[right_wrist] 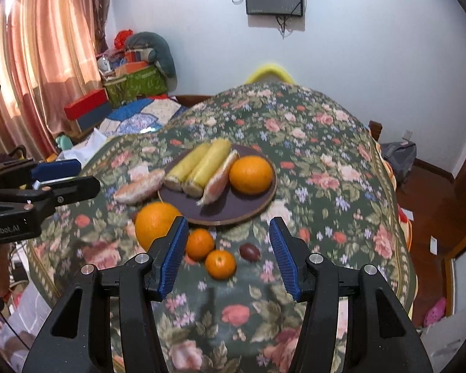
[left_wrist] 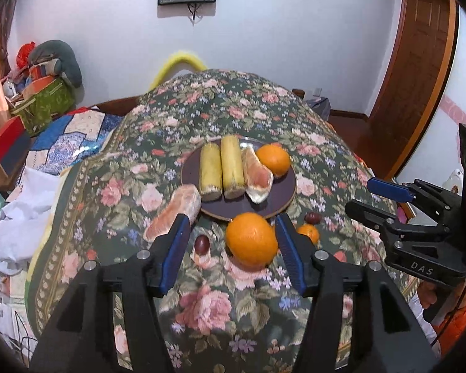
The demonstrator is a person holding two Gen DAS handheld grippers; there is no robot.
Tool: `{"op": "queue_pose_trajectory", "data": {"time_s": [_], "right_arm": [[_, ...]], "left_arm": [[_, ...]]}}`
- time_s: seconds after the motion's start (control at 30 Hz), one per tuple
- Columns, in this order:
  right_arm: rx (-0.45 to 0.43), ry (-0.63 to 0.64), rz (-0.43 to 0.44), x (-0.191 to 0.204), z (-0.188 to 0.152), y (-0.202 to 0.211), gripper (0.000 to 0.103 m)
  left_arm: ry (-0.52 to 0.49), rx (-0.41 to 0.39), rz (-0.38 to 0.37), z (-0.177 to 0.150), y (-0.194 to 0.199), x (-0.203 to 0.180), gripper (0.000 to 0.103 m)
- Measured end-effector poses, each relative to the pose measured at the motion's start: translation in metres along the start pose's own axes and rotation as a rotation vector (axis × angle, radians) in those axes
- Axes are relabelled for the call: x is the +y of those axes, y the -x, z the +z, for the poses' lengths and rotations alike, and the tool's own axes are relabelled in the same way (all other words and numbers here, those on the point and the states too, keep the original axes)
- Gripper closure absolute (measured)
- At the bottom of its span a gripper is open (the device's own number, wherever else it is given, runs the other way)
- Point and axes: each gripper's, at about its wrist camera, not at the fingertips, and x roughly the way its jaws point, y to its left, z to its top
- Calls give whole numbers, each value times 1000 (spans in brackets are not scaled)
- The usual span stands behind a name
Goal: Organize fruits
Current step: 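Move the left tool toward the large orange while the right tool approaches a mandarin, then grasp the large orange with the left tool while the right tool grasps a mandarin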
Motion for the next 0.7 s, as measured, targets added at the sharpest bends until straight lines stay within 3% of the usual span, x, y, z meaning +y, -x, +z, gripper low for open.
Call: {"op": "queue_pose_trajectory", "data": {"time_s": [0.7], "right_arm": [[148,-28,49,1,-39,-54,52]], "left_arm": [[0,182,-39,-26,-73,-12,42]]}}
